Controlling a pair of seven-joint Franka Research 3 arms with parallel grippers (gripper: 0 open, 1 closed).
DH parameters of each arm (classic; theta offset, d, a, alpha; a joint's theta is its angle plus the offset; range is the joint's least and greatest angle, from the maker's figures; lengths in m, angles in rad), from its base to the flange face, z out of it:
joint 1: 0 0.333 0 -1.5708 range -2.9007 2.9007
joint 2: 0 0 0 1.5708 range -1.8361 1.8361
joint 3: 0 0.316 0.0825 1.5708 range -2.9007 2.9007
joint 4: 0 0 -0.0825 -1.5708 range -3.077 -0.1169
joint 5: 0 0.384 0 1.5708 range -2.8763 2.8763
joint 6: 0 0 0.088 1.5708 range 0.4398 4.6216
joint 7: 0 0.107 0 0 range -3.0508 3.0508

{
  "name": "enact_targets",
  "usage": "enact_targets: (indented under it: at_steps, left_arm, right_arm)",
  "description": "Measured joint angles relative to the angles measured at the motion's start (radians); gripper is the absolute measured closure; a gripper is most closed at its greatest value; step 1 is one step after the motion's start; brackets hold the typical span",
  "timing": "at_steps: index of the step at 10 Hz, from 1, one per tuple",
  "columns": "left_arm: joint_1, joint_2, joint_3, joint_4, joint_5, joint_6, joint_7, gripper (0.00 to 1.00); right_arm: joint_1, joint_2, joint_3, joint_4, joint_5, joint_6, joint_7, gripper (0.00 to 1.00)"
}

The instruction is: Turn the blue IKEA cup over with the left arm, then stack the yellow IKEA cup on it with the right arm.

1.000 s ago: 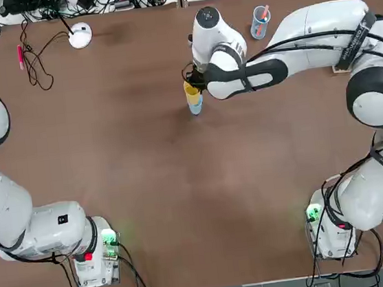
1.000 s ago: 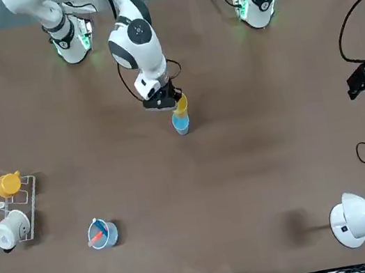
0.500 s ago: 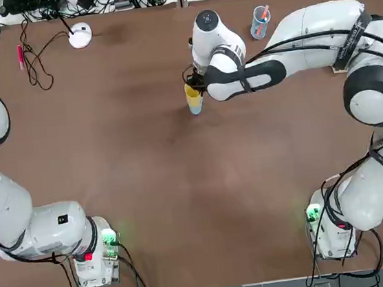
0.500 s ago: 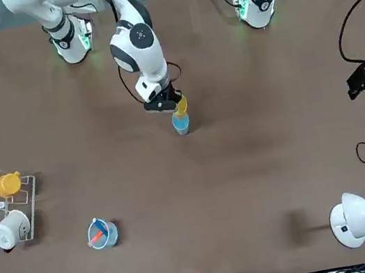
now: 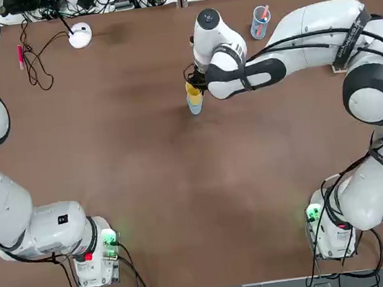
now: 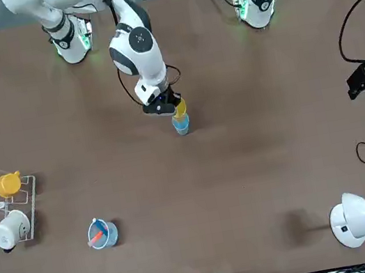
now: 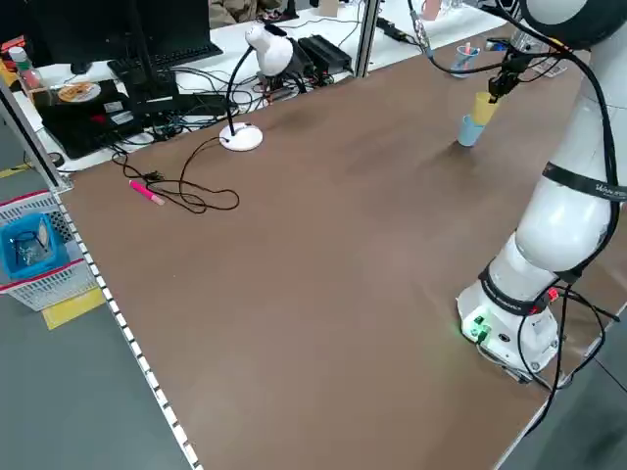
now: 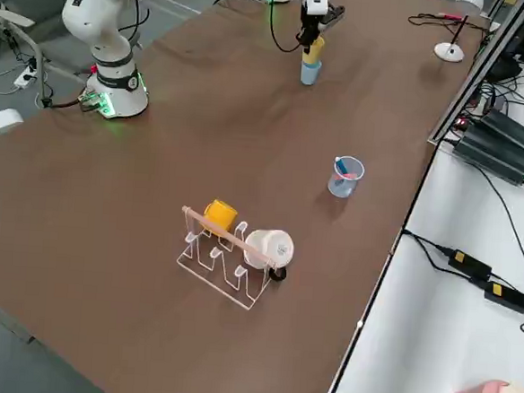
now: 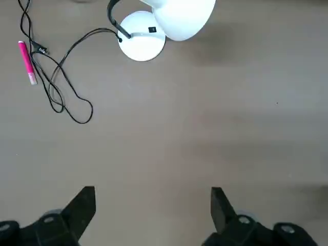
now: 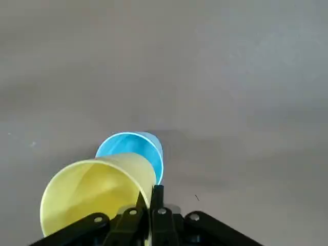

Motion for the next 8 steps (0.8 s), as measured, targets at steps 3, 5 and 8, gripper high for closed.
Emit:
enact_targets:
  at_steps: [3, 5, 8]
  left_arm:
    - [0.000, 0.000, 0.000, 0.000, 0.000, 0.000, 0.000, 0.01]
    - [0.000, 0.000, 0.000, 0.000, 0.000, 0.000, 0.000, 0.01]
    - [0.000, 0.000, 0.000, 0.000, 0.000, 0.000, 0.000, 0.01]
  right_arm:
    - [-0.008, 0.012, -0.003, 0.016, -0.014, 0.001, 0.000, 0.96]
    - [-0.008, 0.037, -0.002, 0.016, -0.060, 0.001, 0.029, 0.96]
    - [-0.008, 0.061, -0.002, 0.017, -0.079, 0.006, 0.042, 0.96]
